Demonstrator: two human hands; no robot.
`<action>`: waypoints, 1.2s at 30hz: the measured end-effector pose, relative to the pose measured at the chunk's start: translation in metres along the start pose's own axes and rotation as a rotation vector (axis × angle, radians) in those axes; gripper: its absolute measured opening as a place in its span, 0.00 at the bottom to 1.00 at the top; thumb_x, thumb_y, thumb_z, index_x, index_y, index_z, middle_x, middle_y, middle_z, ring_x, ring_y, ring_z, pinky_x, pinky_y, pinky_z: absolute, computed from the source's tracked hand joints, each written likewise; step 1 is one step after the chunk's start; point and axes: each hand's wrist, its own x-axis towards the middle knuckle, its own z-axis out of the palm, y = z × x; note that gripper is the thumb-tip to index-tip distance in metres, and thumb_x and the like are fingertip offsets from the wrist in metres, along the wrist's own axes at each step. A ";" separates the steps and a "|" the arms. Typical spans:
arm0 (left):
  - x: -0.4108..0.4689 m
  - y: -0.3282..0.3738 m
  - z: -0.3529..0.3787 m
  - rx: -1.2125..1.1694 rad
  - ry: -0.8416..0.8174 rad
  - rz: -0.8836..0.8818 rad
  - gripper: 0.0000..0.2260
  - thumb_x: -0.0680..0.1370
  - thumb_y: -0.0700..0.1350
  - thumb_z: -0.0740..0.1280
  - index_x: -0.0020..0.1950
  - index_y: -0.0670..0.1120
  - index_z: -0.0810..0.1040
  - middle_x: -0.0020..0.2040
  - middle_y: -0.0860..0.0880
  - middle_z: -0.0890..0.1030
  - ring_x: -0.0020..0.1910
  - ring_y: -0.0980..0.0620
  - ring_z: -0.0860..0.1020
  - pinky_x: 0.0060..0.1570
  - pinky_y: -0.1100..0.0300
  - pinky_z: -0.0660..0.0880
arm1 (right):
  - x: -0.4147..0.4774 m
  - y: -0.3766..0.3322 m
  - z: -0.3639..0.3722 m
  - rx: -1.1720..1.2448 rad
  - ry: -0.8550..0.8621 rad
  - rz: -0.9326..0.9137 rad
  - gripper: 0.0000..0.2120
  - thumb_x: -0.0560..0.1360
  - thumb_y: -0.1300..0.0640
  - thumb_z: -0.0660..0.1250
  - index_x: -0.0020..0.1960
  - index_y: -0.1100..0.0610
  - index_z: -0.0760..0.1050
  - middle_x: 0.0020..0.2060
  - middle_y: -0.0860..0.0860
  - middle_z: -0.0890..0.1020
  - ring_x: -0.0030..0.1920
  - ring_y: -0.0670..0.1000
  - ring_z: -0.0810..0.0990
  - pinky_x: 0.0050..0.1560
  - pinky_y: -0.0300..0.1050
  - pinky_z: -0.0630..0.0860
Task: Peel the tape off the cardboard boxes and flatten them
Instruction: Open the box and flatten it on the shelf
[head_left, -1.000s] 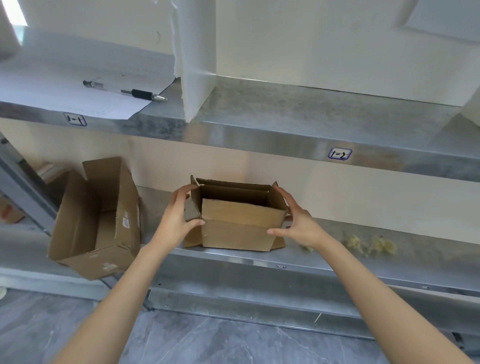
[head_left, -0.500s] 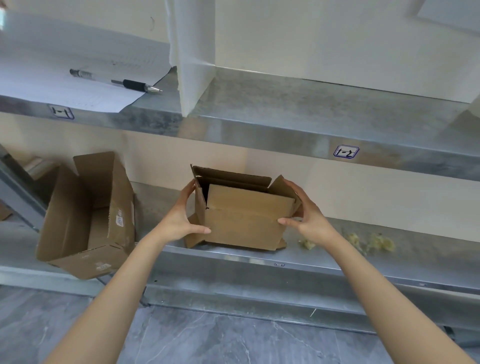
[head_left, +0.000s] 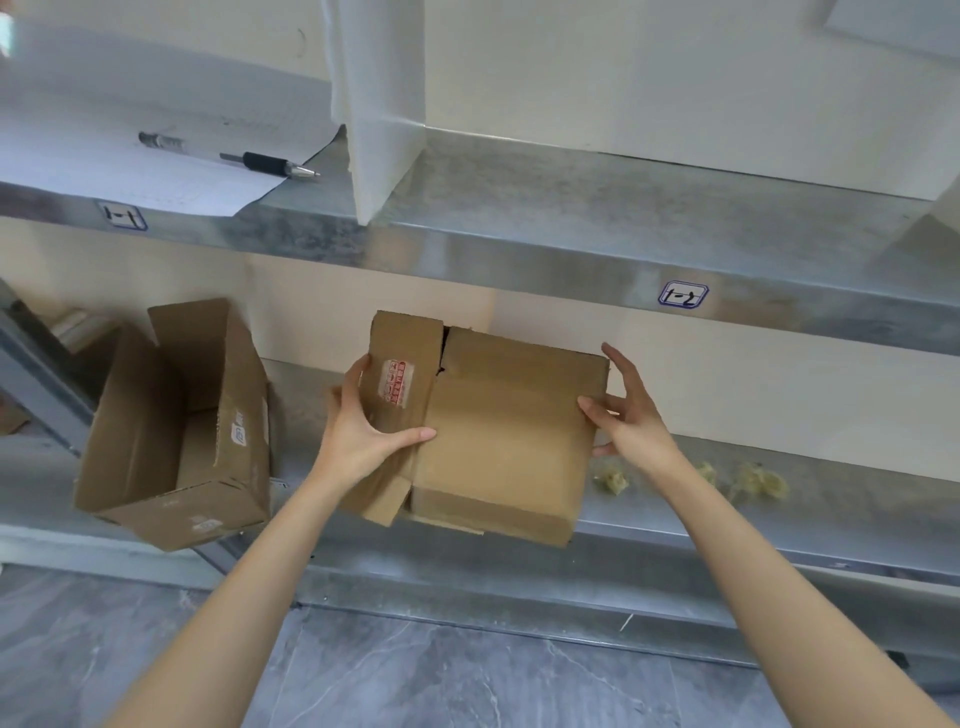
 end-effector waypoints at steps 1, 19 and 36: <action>-0.002 -0.002 0.004 0.006 0.016 -0.021 0.56 0.57 0.61 0.82 0.77 0.61 0.53 0.74 0.46 0.58 0.73 0.43 0.64 0.71 0.45 0.65 | 0.000 0.001 0.004 0.006 0.017 0.011 0.31 0.79 0.55 0.67 0.74 0.35 0.55 0.55 0.49 0.82 0.50 0.44 0.82 0.35 0.47 0.81; -0.018 -0.040 0.060 0.283 0.152 -0.081 0.60 0.61 0.57 0.83 0.80 0.50 0.46 0.69 0.40 0.64 0.69 0.37 0.66 0.61 0.40 0.71 | 0.022 0.079 0.058 -0.333 0.334 -0.013 0.34 0.67 0.57 0.78 0.60 0.46 0.57 0.48 0.52 0.76 0.39 0.55 0.77 0.38 0.52 0.76; -0.011 -0.067 0.075 0.417 0.135 -0.126 0.43 0.64 0.63 0.77 0.74 0.51 0.65 0.71 0.40 0.66 0.67 0.39 0.64 0.63 0.44 0.70 | 0.016 0.131 0.093 -0.898 -0.094 -0.062 0.36 0.74 0.30 0.38 0.79 0.42 0.50 0.79 0.45 0.42 0.78 0.55 0.36 0.78 0.56 0.46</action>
